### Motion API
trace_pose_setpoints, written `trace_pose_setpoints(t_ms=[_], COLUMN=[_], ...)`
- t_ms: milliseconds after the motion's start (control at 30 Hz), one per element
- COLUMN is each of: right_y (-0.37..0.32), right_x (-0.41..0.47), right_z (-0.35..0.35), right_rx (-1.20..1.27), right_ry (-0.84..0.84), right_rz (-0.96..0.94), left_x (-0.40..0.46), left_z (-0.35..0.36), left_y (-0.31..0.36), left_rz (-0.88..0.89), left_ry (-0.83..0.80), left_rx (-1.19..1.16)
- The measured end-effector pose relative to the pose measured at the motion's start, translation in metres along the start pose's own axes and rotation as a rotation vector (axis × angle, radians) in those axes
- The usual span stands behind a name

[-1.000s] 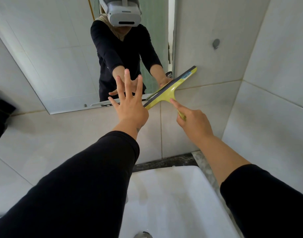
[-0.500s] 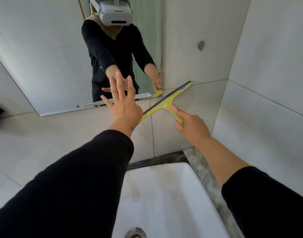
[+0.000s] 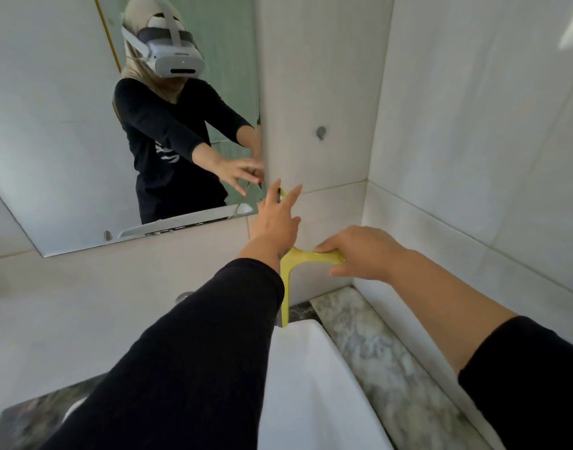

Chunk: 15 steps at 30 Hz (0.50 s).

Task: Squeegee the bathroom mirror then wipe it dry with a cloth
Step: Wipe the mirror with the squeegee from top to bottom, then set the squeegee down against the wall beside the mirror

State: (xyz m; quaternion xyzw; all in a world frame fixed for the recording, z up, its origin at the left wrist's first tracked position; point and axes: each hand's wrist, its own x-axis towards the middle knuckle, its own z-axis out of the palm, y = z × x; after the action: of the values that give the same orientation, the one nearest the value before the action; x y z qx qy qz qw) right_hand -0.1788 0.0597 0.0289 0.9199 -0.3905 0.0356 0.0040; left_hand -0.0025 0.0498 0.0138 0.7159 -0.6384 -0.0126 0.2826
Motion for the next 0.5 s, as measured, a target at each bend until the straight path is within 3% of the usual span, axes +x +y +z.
trace_pose_setpoints(t_ms=[167, 333, 400, 500], right_y=[0.008, 0.025, 0.033, 0.033], right_x=[-0.01, -0.004, -0.001, 0.005], right_z=[-0.033, -0.069, -0.077, -0.079], right_rx=[0.043, 0.294, 0.524, 1.061], right_ry=[-0.015, -0.031, 0.023, 0.21], right_rz=[0.136, 0.261, 0.343, 0.497], left_x=[0.001, -0.004, -0.006, -0.008], left_z=[-0.018, -0.033, -0.035, -0.036], left_y=[-0.001, -0.017, -0.027, -0.035], left_rz=[0.037, -0.067, -0.119, -0.212], left_ry=[0.026, 0.109, 0.141, 0.201], left_rx=[-0.145, -0.207, -0.224, -0.26])
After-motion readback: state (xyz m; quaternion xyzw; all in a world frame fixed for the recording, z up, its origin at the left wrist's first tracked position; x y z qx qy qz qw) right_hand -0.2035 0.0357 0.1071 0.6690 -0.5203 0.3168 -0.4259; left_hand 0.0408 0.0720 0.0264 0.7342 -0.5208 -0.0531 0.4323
